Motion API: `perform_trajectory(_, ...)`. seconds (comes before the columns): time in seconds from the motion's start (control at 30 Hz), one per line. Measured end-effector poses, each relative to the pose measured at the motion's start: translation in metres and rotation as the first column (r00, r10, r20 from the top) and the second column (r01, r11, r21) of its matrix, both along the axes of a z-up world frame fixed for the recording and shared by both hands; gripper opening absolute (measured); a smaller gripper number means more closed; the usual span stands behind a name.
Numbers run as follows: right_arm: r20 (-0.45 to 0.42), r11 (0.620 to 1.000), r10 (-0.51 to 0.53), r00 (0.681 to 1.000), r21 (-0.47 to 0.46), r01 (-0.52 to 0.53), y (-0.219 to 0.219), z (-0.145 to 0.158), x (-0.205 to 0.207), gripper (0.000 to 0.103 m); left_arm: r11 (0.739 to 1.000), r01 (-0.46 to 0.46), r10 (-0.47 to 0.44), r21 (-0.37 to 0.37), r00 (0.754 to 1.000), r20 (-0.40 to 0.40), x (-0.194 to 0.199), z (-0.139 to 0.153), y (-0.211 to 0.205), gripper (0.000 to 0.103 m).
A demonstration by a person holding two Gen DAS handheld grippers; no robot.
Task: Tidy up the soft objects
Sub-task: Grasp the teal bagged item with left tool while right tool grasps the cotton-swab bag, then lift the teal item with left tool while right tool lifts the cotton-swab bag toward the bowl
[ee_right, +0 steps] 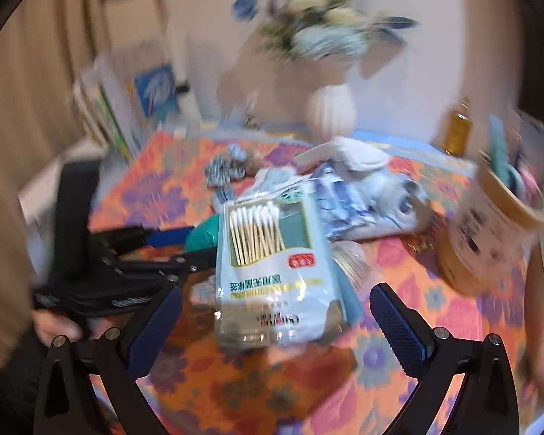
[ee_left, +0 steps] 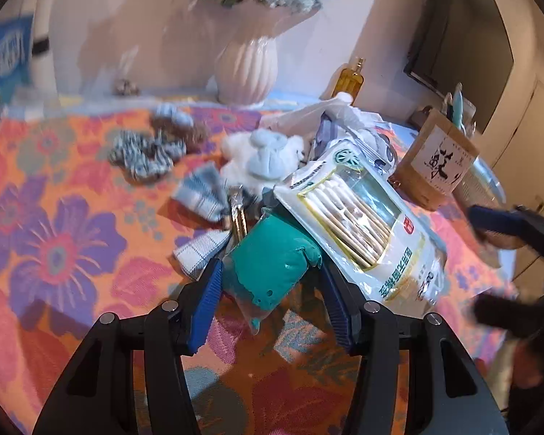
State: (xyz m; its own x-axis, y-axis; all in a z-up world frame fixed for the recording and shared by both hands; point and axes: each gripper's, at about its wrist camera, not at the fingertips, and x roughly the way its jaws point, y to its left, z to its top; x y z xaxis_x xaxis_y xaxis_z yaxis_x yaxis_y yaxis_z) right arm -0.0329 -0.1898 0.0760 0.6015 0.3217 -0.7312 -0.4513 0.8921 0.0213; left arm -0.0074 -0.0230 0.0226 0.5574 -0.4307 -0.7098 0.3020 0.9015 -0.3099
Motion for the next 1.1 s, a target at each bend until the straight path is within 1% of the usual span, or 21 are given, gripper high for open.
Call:
perform_trajectory(0.07, 0.002, 0.997, 0.016, 1.000, -0.069, -0.016, 0.010, -0.008, 0.010, 0.103, 0.998, 0.002, -0.004, -0.058, 1.000, -0.028, 0.004, -0.002, 0.007, 0.051)
perform_trajectory(0.1, -0.003, 0.996, 0.016, 1.000, -0.084, -0.016, 0.013, -0.011, 0.015, 0.103, 0.995, 0.000, -0.004, -0.100, 0.999, -0.044, 0.006, -0.004, 0.012, 0.051)
perform_trajectory(0.2, -0.047, 0.996, 0.028, 0.998, -0.082, -0.032, 0.019, -0.017, 0.032, 0.103, 0.981, -0.010, -0.005, -0.196, 0.997, -0.079, 0.010, -0.009, 0.024, 0.051)
perform_trajectory(0.27, -0.063, 0.995, 0.044, 0.997, -0.091, -0.050, 0.027, -0.022, 0.038, 0.103, 0.971, -0.022, 0.000, -0.236, 0.996, -0.093, 0.011, -0.011, 0.028, 0.051)
perform_trajectory(0.3, -0.064, 0.992, 0.044, 0.997, -0.115, -0.051, 0.032, -0.025, 0.040, 0.103, 0.968, -0.025, 0.001, -0.250, 0.995, -0.097, 0.012, -0.011, 0.030, 0.051)
perform_trajectory(0.37, -0.033, 0.979, 0.030, 0.999, -0.202, -0.036, 0.045, -0.032, 0.042, 0.103, 0.968, -0.026, 0.002, -0.249, 0.995, -0.095, 0.011, -0.011, 0.029, 0.051)
perform_trajectory(0.43, 0.004, 0.970, 0.033, 0.999, -0.241, -0.031, 0.053, -0.035, 0.043, 0.103, 0.973, -0.022, 0.002, -0.229, 0.996, -0.087, 0.010, -0.009, 0.025, 0.051)
perform_trajectory(0.47, 0.020, 0.967, 0.034, 0.999, -0.253, -0.028, 0.055, -0.036, 0.042, 0.099, 0.975, -0.020, 0.002, -0.221, 0.997, -0.083, 0.009, -0.009, 0.025, 0.051)
perform_trajectory(0.5, 0.031, 0.965, 0.033, 0.999, -0.262, -0.024, 0.056, -0.036, 0.042, 0.091, 0.977, -0.018, 0.001, -0.213, 0.997, -0.080, 0.009, -0.008, 0.025, 0.051)
perform_trajectory(0.53, 0.041, 0.962, 0.031, 0.999, -0.271, -0.019, 0.057, -0.036, 0.042, 0.085, 0.978, -0.017, 0.001, -0.209, 0.997, -0.078, 0.009, -0.008, 0.024, 0.051)
perform_trajectory(0.57, 0.037, 0.964, 0.026, 0.999, -0.265, -0.016, 0.055, -0.035, 0.043, 0.074, 0.978, -0.017, 0.000, -0.209, 0.997, -0.078, 0.010, -0.008, 0.025, 0.051)
perform_trajectory(0.63, 0.023, 0.977, 0.023, 0.999, -0.213, -0.018, 0.047, -0.031, 0.044, 0.067, 0.978, -0.017, 0.001, -0.209, 0.997, -0.078, 0.009, -0.008, 0.024, 0.051)
perform_trajectory(0.67, 0.007, 0.986, 0.018, 1.000, -0.165, -0.017, 0.039, -0.028, 0.046, 0.062, 0.979, -0.017, 0.001, -0.206, 0.997, -0.076, 0.009, -0.008, 0.023, 0.051)
perform_trajectory(0.73, -0.031, 0.997, 0.009, 0.999, -0.079, -0.011, 0.026, -0.024, 0.051, 0.058, 0.980, -0.015, 0.001, -0.196, 0.997, -0.071, 0.010, -0.008, 0.022, 0.051)
perform_trajectory(0.77, -0.055, 1.000, -0.004, 0.998, -0.013, 0.003, 0.014, -0.022, 0.053, 0.051, 0.982, -0.014, 0.002, -0.188, 0.998, -0.068, 0.010, -0.008, 0.021, 0.051)
perform_trajectory(0.8, -0.072, 0.999, -0.013, 0.997, 0.031, 0.015, 0.006, -0.020, 0.055, 0.045, 0.983, -0.013, 0.002, -0.182, 0.998, -0.065, 0.009, -0.008, 0.021, 0.051)
perform_trajectory(0.83, -0.086, 0.996, -0.022, 0.996, 0.079, 0.029, -0.003, -0.019, 0.056, 0.042, 0.985, -0.013, 0.002, -0.174, 0.998, -0.062, 0.009, -0.008, 0.020, 0.051)
perform_trajectory(0.9, -0.088, 0.989, -0.040, 0.995, 0.137, 0.052, -0.016, -0.014, 0.054, 0.034, 0.987, -0.011, 0.002, -0.160, 0.998, -0.055, 0.009, -0.007, 0.018, 0.051)
perform_trajectory(1.0, -0.076, 0.981, -0.070, 0.995, 0.176, 0.082, -0.031, -0.006, 0.042, 0.026, 0.990, -0.008, 0.001, -0.142, 0.999, -0.048, 0.008, -0.007, 0.017, 0.051)
perform_trajectory(1.1, -0.087, 0.980, -0.116, 0.990, 0.151, 0.128, -0.047, -0.005, 0.027, 0.025, 0.991, -0.006, 0.000, -0.135, 0.999, -0.044, 0.007, -0.007, 0.017, 0.051)
